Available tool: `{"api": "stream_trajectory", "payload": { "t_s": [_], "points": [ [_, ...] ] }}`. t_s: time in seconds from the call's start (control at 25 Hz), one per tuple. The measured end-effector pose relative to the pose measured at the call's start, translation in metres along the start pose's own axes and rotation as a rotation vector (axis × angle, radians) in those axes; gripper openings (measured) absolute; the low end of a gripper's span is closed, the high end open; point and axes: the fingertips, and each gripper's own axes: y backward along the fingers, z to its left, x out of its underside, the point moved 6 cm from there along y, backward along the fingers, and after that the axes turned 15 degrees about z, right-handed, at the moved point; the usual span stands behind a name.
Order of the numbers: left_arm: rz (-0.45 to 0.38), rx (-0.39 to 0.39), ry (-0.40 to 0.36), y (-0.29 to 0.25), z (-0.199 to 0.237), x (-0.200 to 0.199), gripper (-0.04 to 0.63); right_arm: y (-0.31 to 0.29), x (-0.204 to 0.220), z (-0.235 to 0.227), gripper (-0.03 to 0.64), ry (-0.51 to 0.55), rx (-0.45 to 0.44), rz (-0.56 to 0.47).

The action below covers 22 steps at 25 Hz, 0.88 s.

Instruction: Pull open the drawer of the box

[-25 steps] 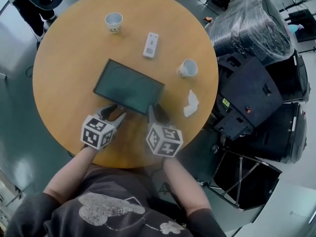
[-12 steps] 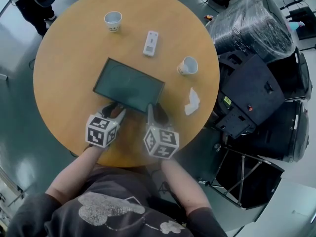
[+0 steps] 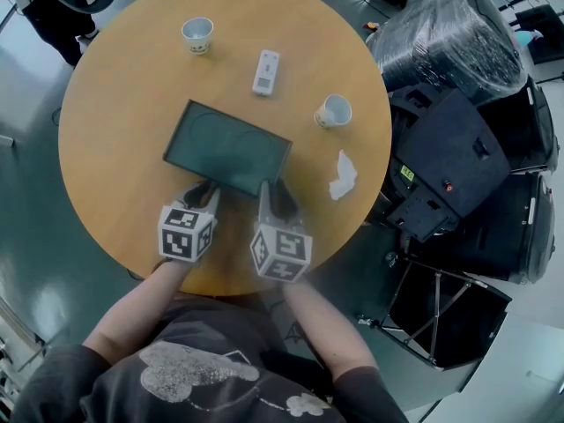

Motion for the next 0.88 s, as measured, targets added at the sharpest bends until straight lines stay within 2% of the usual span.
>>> {"api": "stream_trajectory", "payload": {
  "t_s": [0.04,0.36,0.6,0.88],
  "points": [
    [0.002,-0.002,-0.007,-0.001,0.000,0.000,0.064,-0.001,0.000,0.000,0.101,0.000,0.001,-0.002],
    [-0.008,-0.002,-0.037,-0.002,-0.001,0.002,0.063,0.000,0.003,0.000,0.101,0.000,0.018,-0.027],
    [-0.011,-0.001,-0.054,0.002,-0.003,0.002,0.061,-0.002,0.002,-0.001,0.097,-0.038,0.032,-0.037],
    [0.010,0.013,-0.050,0.014,-0.004,0.026,0.061,0.000,0.003,0.001,0.097,-0.028,0.045,-0.046]
  ]
}}
